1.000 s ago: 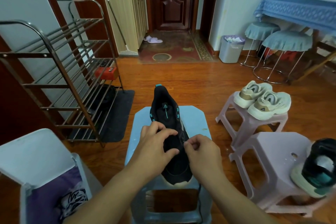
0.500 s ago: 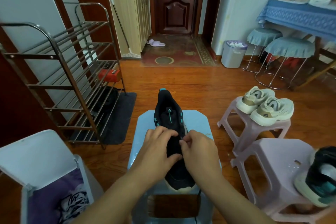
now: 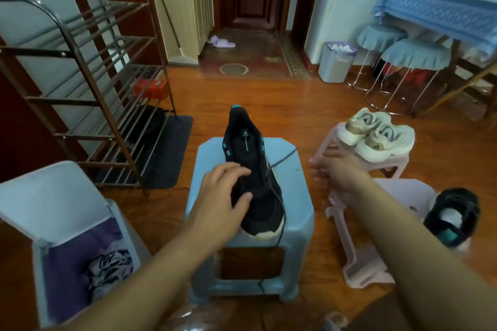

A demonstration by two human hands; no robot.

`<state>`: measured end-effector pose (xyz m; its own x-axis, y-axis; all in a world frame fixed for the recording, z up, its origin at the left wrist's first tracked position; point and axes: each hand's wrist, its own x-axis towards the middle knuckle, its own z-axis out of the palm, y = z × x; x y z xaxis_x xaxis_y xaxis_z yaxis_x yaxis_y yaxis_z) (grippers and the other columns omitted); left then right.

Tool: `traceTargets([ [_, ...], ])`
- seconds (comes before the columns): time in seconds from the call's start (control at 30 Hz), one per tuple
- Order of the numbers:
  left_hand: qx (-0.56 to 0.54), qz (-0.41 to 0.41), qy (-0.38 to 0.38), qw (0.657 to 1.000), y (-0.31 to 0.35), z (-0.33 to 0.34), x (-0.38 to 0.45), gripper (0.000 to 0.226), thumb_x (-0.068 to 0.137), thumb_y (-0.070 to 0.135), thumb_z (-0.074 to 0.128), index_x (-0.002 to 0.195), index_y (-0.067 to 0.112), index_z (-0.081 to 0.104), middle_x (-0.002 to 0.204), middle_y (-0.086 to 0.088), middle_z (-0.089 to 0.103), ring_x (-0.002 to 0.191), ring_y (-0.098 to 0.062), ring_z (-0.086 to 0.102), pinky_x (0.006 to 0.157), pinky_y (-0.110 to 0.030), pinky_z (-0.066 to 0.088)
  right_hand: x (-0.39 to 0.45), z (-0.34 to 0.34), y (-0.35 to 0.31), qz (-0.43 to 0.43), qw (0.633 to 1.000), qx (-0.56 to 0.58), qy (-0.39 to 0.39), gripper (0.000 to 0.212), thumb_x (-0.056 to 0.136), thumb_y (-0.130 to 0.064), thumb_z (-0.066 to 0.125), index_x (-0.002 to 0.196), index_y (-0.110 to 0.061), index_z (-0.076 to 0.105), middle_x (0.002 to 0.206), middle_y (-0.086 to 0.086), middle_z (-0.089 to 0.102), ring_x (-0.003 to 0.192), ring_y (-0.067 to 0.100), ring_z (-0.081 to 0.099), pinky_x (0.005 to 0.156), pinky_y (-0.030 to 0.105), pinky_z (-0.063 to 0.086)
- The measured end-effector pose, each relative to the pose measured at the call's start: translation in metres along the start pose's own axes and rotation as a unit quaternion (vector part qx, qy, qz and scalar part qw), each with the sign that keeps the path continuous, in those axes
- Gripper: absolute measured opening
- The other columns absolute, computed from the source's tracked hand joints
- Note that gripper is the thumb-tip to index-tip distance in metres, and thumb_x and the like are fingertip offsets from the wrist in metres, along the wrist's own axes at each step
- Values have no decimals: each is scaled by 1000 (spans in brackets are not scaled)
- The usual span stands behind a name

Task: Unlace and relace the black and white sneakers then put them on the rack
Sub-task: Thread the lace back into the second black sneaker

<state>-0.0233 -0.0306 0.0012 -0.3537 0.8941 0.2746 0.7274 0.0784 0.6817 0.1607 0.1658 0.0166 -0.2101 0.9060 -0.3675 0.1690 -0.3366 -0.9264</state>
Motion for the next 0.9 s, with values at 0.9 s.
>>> traceTargets([
  [0.9,-147,-455,-258,840,-64,166,-172,14,98,19,57,92,25,68,101,-3,71,100,-25,69,93,-42,56,-53,27,300,-36,852,-520,48,42,97,-56,48,89,-19,66,78,1,69,70,24,69,65,39,59],
])
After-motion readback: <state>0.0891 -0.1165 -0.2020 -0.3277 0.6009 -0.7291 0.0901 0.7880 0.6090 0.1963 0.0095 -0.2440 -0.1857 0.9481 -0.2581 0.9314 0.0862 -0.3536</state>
